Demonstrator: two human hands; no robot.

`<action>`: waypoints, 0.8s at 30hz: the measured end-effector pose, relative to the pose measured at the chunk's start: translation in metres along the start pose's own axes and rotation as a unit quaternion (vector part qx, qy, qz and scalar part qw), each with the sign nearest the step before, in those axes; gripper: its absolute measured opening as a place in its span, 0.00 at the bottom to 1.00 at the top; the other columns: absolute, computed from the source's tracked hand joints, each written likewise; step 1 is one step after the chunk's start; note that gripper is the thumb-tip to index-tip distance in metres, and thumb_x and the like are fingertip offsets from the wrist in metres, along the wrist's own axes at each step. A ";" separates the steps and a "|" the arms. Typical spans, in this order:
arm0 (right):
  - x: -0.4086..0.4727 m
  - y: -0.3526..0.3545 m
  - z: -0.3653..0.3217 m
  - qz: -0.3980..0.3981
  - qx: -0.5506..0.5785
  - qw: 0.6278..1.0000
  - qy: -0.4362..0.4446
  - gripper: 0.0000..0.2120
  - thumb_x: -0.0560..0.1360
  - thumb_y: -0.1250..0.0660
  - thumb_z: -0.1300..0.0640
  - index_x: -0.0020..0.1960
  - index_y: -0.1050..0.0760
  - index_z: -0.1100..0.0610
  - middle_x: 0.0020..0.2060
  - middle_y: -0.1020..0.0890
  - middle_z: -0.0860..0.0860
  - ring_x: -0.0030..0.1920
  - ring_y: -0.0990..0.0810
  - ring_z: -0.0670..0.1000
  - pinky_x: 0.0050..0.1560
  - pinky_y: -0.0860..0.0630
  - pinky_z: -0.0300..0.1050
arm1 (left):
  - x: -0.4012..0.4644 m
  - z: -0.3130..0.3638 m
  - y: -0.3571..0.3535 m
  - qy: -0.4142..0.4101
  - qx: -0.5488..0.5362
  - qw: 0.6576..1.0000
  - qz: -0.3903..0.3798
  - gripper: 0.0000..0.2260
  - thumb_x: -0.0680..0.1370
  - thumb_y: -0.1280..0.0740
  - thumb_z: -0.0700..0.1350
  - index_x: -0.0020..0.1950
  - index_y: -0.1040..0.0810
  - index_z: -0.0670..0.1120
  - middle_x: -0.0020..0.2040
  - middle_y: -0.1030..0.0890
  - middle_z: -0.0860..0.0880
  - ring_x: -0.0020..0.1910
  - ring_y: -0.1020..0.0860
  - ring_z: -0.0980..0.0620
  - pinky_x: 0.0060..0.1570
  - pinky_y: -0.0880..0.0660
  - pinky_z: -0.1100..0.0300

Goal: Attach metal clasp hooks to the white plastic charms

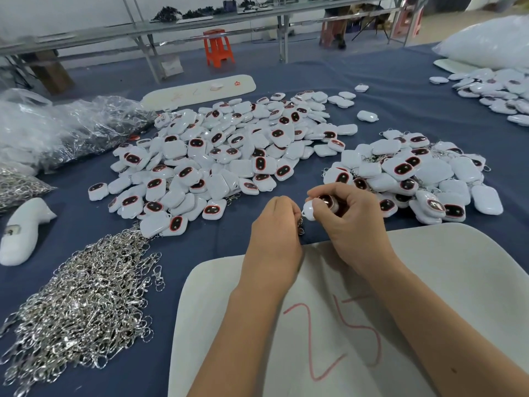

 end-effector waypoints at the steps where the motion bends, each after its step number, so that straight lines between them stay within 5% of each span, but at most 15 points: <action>1: -0.001 0.000 -0.001 0.002 -0.007 1.000 0.005 0.07 0.78 0.29 0.63 0.49 0.15 0.53 0.39 0.14 0.51 0.40 0.19 0.51 0.44 0.22 0.42 | 0.000 0.000 -0.001 0.008 0.016 1.000 -0.003 0.13 0.76 0.40 0.32 0.42 0.31 0.50 0.43 0.28 0.54 0.42 0.28 0.49 0.41 0.27 0.46; 9: -0.002 -0.003 0.012 0.025 0.167 0.982 -0.078 0.09 0.80 0.31 0.63 0.49 0.14 0.52 0.41 0.15 0.60 0.35 0.25 0.49 0.38 0.26 0.40 | -0.003 0.010 0.014 -0.031 -0.091 0.993 0.072 0.11 0.77 0.38 0.30 0.42 0.28 0.45 0.42 0.25 0.51 0.41 0.28 0.51 0.40 0.30 0.58; 13: -0.001 -0.007 0.019 0.019 0.248 0.962 -0.114 0.08 0.81 0.32 0.65 0.51 0.15 0.58 0.39 0.14 0.51 0.31 0.26 0.46 0.33 0.28 0.35 | -0.003 0.015 0.021 -0.087 -0.135 0.985 0.062 0.06 0.80 0.34 0.34 0.49 0.23 0.45 0.46 0.21 0.53 0.46 0.22 0.54 0.44 0.25 0.62; 24: -0.002 -0.010 0.018 -0.011 0.288 0.950 -0.121 0.08 0.81 0.33 0.66 0.51 0.15 0.59 0.42 0.14 0.57 0.31 0.27 0.47 0.31 0.30 0.36 | -0.003 0.006 0.031 -0.072 -0.158 0.981 0.088 0.09 0.77 0.29 0.36 0.46 0.18 0.52 0.43 0.17 0.59 0.45 0.18 0.56 0.45 0.26 0.69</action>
Point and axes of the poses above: each hand's wrist, its own x-axis towards the middle knuckle, its own y-axis out of the back of the hand, z = x × y, the point moved 8 cm from there along x, towards the middle knuckle
